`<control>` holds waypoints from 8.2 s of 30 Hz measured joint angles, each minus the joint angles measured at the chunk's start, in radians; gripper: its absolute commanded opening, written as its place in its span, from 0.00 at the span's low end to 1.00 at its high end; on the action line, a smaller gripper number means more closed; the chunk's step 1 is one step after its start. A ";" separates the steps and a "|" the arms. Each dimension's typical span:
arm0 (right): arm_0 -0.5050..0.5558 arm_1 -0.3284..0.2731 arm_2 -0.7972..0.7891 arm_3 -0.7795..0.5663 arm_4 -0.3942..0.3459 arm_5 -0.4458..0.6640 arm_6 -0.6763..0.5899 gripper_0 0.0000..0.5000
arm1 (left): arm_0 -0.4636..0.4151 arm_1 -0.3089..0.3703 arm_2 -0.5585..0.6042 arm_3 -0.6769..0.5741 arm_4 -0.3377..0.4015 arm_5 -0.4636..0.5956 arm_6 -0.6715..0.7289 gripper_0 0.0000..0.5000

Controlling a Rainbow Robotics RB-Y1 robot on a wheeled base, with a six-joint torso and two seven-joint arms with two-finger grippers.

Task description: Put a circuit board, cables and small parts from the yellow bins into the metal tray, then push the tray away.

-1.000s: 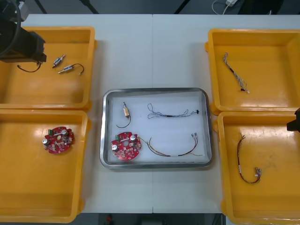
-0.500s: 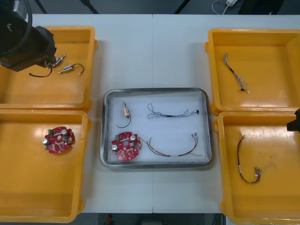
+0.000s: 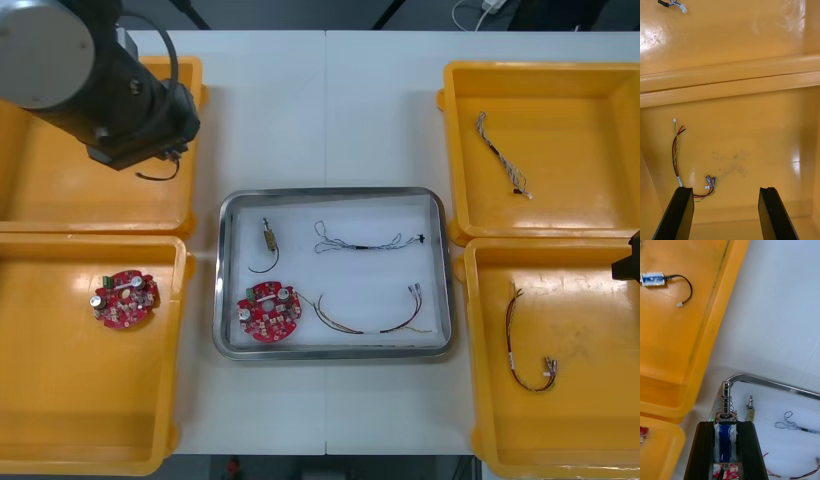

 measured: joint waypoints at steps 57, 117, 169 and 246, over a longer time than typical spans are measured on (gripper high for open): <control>0.000 0.000 0.000 0.000 0.000 0.000 0.000 1.00 | 0.058 -0.317 -0.459 0.214 -0.390 -0.240 0.218 0.00; 0.001 0.000 0.000 0.000 0.000 0.000 0.000 1.00 | 0.046 -0.030 -0.052 -0.183 -0.149 0.066 -0.288 1.00; -0.392 0.006 0.606 -0.002 -0.075 -0.029 0.168 1.00 | 0.790 0.271 0.577 -0.333 0.111 -0.128 -0.485 1.00; -0.651 0.357 1.520 0.156 0.598 -0.268 0.498 0.00 | 0.858 0.217 0.647 -0.415 0.155 -0.077 -0.485 1.00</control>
